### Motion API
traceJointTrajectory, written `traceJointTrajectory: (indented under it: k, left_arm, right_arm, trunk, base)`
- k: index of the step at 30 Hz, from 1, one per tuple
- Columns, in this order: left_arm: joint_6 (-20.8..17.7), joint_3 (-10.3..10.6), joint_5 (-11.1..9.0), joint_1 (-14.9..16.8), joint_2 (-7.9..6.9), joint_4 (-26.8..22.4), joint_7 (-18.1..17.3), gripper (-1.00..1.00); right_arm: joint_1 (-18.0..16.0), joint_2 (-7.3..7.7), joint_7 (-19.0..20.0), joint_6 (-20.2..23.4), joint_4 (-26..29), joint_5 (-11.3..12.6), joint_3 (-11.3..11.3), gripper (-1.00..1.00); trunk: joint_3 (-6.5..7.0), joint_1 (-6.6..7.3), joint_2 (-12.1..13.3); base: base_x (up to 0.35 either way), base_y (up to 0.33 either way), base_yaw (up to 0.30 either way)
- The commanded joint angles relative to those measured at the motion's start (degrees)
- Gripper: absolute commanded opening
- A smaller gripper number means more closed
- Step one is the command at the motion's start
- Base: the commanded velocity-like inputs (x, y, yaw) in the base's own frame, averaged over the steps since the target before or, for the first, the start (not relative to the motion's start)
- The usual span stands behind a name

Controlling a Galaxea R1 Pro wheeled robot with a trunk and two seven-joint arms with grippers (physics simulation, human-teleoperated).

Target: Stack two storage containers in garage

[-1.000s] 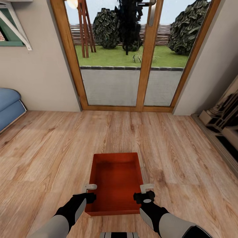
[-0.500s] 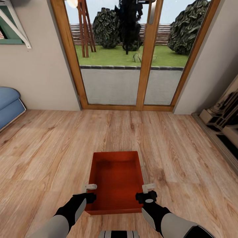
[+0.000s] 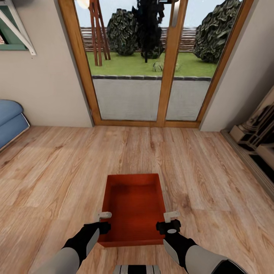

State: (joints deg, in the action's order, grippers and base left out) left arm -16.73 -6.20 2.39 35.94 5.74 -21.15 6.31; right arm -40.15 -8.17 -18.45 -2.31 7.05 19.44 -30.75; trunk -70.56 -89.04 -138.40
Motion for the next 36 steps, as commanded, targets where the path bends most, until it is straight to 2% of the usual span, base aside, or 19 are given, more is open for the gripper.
traceJointTrajectory:
  k: [1,10,36]
  left_arm:
    - [-0.32,-0.35,0.24,0.01,0.06,-0.12,0.02,1.0]
    - [-0.34,-0.17,0.31,0.01,-0.02,-0.12,0.02,1.0]
    - [-0.41,-0.13,0.34,0.01,-0.11,-0.03,0.06,1.0]
  right_arm:
    - [-0.06,-0.01,-0.18,-0.24,-0.05,0.6,-0.45,1.0]
    - [-0.03,0.08,-0.18,-0.24,-0.08,0.6,-0.45,1.0]
    - [-0.02,0.08,-0.18,-0.26,-0.09,0.61,-0.45,1.0]
  trunk:
    - [-0.23,-0.21,-0.43]
    - [-1.84,-2.19,-4.04]
    - [-1.84,-2.19,-4.04]
  base:
    - [0.0,0.0,0.0]
    - [0.0,0.0,0.0]
    - [0.0,0.0,0.0]
